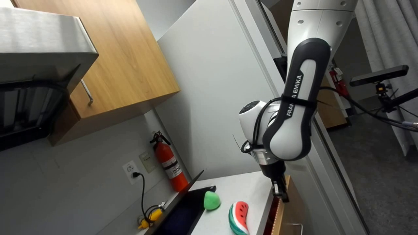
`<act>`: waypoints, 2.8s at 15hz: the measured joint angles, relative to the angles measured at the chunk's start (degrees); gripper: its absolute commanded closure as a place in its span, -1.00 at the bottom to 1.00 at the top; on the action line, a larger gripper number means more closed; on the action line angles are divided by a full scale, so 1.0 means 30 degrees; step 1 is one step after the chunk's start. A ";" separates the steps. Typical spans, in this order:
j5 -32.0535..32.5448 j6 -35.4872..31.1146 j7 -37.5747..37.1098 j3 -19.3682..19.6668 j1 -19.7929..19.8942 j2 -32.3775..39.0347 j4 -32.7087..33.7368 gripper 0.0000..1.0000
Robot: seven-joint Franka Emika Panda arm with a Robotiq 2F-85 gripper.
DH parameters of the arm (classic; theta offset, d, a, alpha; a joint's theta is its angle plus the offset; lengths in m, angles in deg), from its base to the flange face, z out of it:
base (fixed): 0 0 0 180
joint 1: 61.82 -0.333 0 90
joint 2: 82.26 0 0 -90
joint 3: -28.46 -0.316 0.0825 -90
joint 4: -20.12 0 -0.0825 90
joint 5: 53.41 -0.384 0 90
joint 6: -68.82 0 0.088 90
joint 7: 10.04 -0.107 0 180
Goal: Open the drawer on the right, remove the watermelon and green pear from the drawer and place them on the countertop, close the drawer
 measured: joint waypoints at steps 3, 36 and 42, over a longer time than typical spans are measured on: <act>0.0011 -0.0119 0.0000 0.0071 0.0000 -0.0184 -0.0012 1.00; 0.0162 -0.0511 -0.1790 -0.0566 -0.0378 -1.2024 -1.0733 -0.13; 0.0162 -0.0509 -0.1778 -0.0815 -0.0378 -1.3527 -1.1985 -0.98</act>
